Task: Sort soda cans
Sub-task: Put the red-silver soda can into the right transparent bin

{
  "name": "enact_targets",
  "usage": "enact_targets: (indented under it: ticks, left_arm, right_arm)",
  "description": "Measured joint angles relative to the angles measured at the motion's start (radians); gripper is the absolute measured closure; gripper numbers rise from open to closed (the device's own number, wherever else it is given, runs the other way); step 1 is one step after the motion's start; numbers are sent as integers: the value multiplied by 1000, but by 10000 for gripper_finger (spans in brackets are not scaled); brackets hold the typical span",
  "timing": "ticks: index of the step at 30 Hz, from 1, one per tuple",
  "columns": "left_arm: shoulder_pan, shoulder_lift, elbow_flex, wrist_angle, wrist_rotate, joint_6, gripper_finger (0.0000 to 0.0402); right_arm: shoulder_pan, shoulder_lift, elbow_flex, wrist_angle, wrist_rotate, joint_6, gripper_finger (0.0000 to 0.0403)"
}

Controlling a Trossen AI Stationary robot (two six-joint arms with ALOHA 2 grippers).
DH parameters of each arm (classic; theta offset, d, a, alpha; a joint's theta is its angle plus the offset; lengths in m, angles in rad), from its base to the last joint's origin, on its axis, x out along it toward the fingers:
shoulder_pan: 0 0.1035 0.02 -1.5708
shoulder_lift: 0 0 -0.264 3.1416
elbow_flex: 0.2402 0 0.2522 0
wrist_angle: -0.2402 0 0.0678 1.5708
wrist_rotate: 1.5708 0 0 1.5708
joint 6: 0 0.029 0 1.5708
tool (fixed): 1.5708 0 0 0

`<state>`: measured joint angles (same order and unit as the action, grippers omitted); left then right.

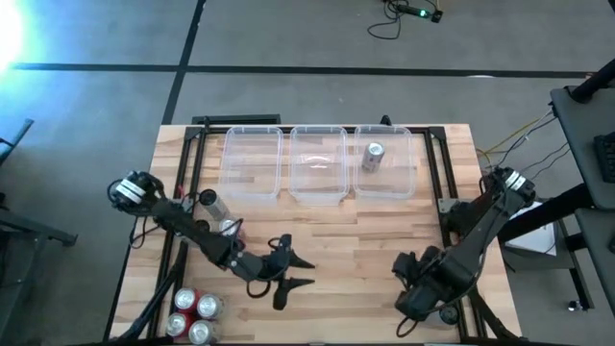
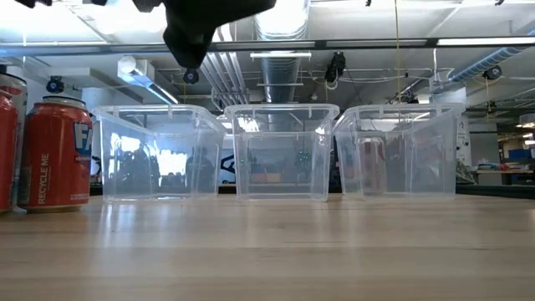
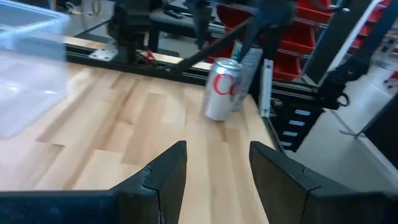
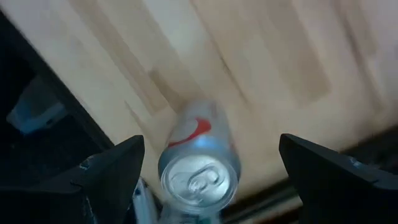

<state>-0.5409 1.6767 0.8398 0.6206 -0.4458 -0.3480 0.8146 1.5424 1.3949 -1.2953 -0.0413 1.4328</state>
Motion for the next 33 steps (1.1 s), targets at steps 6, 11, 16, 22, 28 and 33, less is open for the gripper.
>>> enact_targets:
  ticks: [6, 11, 16, 22, 28, 33]
  left_arm:
    - [-43, 62, 0, 94, -36, 42, 242]
    - [-54, 75, 0, 139, -52, 53, 242]
    - [-71, 57, 0, 113, -35, 61, 242]
    - [-100, 28, 0, 90, -35, 118, 241]
    - [-104, 15, 0, 69, -35, 126, 241]
    - [-104, 8, 0, 64, -35, 130, 242]
  right_arm:
    - [-1, 55, -1, 2, -109, 94, 35]
    - [3, 90, -1, 4, -149, 121, 35]
    - [4, 140, -11, 42, -172, 115, 35]
    - [10, 179, -15, 63, -195, 43, 35]
    - [14, 179, -16, 81, -203, 27, 64]
    - [19, 179, -16, 101, -224, -1, 97]
